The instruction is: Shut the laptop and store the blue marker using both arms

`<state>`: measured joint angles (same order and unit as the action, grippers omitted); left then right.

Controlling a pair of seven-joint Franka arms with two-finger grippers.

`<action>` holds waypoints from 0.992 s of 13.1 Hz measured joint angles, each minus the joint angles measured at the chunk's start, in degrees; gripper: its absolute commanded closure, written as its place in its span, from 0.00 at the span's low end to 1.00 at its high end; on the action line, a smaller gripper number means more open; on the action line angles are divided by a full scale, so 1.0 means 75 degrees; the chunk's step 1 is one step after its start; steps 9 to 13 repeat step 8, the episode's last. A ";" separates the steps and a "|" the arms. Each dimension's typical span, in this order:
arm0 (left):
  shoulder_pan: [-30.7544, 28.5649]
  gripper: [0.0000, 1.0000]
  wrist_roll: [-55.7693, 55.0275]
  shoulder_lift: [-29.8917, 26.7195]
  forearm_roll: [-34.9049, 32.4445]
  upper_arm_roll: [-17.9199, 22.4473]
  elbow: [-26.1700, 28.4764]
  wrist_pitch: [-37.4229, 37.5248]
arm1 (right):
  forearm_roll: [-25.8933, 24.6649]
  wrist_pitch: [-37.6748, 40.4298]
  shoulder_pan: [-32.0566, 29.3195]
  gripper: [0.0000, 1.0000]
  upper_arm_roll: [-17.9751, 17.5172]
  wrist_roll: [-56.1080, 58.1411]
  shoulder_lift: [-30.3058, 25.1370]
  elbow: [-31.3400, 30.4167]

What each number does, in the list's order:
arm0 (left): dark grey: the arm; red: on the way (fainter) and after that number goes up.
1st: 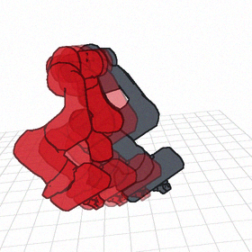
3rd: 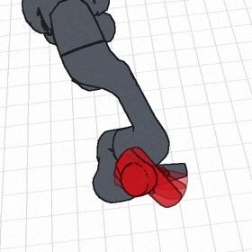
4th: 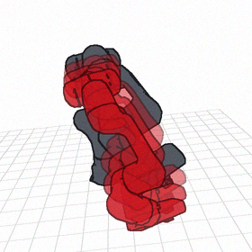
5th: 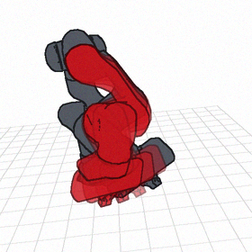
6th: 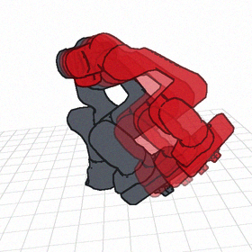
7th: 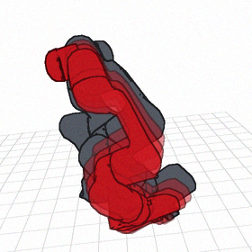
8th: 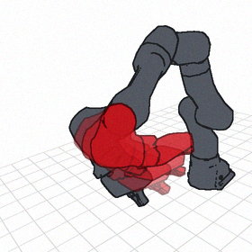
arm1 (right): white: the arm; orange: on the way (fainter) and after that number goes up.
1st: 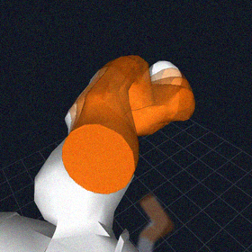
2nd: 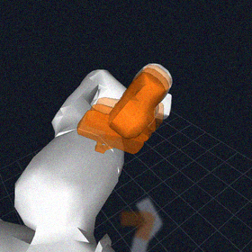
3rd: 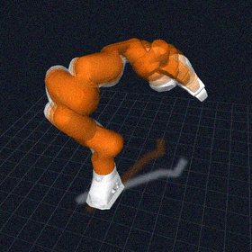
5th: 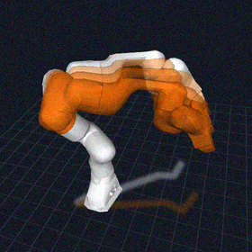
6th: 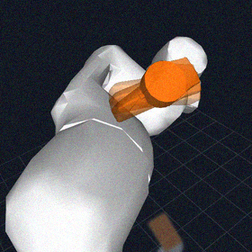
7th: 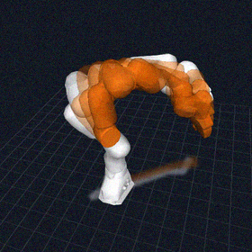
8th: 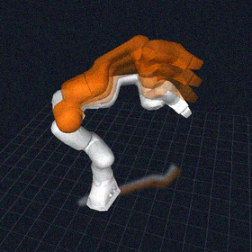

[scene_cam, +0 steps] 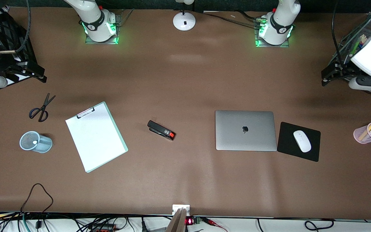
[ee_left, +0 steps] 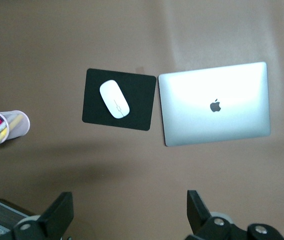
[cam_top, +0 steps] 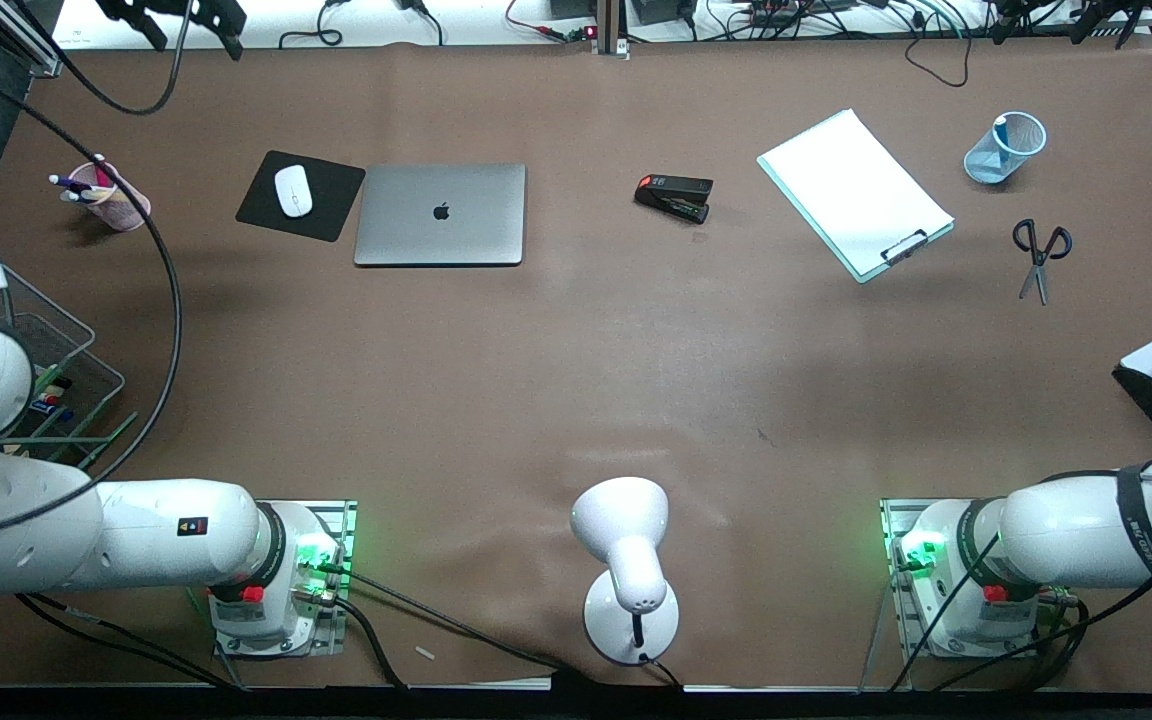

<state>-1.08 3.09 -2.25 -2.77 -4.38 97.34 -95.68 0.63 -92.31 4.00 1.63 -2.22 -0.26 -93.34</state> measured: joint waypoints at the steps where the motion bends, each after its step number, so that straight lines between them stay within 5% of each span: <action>1: 0.0125 0.00 0.0072 -0.0030 0.0000 0.0163 0.0158 -0.0063 | -0.0004 -0.0025 -0.0002 0.00 0.0013 0.0080 -0.0058 -0.0080; 13: 0.0221 0.00 0.0268 0.0031 0.0000 0.0315 0.0258 -0.0239 | -0.0005 -0.0260 -0.0002 0.00 0.0019 0.0189 -0.0576 -0.0581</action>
